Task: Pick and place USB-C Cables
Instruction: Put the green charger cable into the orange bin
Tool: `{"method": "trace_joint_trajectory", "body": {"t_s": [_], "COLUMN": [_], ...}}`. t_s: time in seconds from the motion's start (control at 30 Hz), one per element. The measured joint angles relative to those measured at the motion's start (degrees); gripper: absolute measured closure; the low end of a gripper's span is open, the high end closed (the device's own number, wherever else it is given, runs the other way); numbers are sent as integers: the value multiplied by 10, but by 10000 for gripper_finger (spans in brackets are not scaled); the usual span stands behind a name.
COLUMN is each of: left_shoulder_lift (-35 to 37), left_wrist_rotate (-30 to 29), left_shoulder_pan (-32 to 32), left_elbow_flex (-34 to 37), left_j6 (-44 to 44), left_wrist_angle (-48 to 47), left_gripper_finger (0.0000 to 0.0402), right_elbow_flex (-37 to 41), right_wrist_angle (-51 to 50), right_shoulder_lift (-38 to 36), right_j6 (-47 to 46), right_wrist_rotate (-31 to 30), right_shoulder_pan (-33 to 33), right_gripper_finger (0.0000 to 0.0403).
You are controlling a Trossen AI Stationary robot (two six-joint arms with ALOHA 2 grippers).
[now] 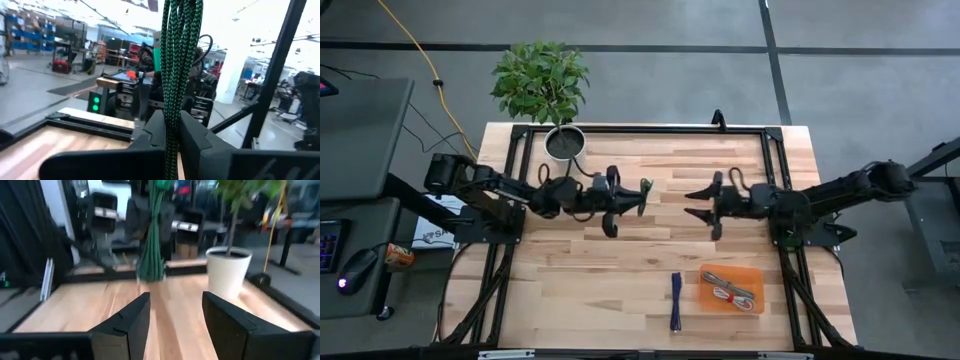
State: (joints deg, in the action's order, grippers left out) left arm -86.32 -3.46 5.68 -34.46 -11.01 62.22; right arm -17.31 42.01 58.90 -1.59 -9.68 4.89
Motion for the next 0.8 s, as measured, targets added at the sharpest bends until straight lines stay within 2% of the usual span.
{"method": "trace_joint_trajectory", "body": {"t_s": [0.13,0.23,0.37,0.53,0.7,0.8], "left_shoulder_lift": [-5,-11,-10,-10,-10,-10], "left_wrist_rotate": [11,17,21,20,20,19], "left_shoulder_pan": [7,4,-7,-24,-28,-28], "left_elbow_flex": [-6,-6,-6,-6,-6,-6], "left_j6": [-8,-9,1,25,32,32], "left_wrist_angle": [-5,-11,-10,-7,-7,-7], "left_gripper_finger": [401,401,401,401,401,401], "right_elbow_flex": [-73,-119,-168,-209,-228,-234], "right_wrist_angle": [-36,-38,-36,-36,-36,-37], "right_shoulder_lift": [83,156,214,243,248,247], "right_j6": [-3,23,30,29,29,27], "right_wrist_rotate": [31,21,13,51,119,118], "right_shoulder_pan": [0,0,-4,-4,-4,-4], "right_gripper_finger": [231,231,231,222,196,180]}}
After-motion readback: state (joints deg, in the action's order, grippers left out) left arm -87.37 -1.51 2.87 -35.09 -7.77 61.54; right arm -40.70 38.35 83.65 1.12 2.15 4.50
